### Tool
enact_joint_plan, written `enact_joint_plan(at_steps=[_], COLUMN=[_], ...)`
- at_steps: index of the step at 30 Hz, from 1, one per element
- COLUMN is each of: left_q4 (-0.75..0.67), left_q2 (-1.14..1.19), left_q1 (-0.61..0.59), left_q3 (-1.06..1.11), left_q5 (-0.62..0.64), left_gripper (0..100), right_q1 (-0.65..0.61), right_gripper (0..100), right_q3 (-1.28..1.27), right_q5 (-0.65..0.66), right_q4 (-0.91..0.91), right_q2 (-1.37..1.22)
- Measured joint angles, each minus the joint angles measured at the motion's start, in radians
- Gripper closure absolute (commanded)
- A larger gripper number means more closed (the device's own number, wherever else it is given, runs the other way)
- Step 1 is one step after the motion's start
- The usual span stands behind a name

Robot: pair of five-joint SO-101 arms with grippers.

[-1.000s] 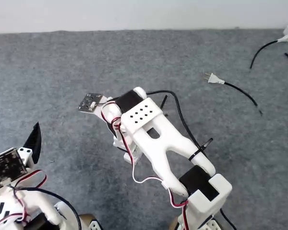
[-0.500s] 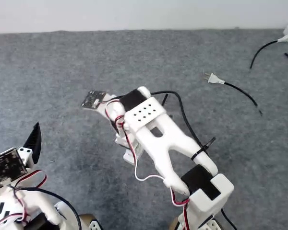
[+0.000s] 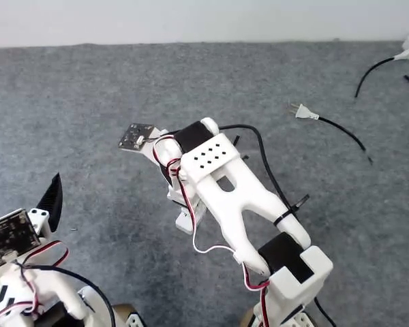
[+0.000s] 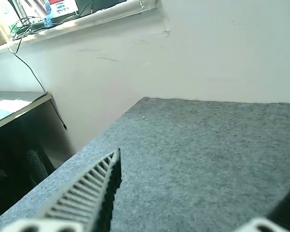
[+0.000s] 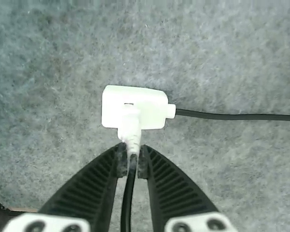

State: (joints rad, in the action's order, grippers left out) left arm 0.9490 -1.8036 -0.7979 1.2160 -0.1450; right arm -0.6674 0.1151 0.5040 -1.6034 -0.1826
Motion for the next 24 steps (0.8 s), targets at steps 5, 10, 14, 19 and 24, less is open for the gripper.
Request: enact_joint_plan(at_steps=[5,10,14,19,24], left_q4=[0.000,0.000,0.000,0.000,0.009], left_q2=[0.000,0.000,0.000,0.000,0.000], left_q1=[0.000,0.000,-0.002,-0.002,-0.002], left_q3=[0.000,0.000,0.000,0.000,0.000], left_q5=[0.000,0.000,0.000,0.000,0.000], left_gripper=[50,50,50,50,50], right_q1=[-0.011,-0.020,-0.020,-0.020,-0.020], right_gripper=[98.9,98.9,98.9,98.9,98.9], right_q3=[-0.012,-0.012,-0.012,-0.012,-0.012], right_q5=[0.000,0.000,0.000,0.000,0.000], right_q4=[-0.002,-0.002,-0.002,-0.002,-0.002], right_q2=[0.000,0.000,0.000,0.000,0.000])
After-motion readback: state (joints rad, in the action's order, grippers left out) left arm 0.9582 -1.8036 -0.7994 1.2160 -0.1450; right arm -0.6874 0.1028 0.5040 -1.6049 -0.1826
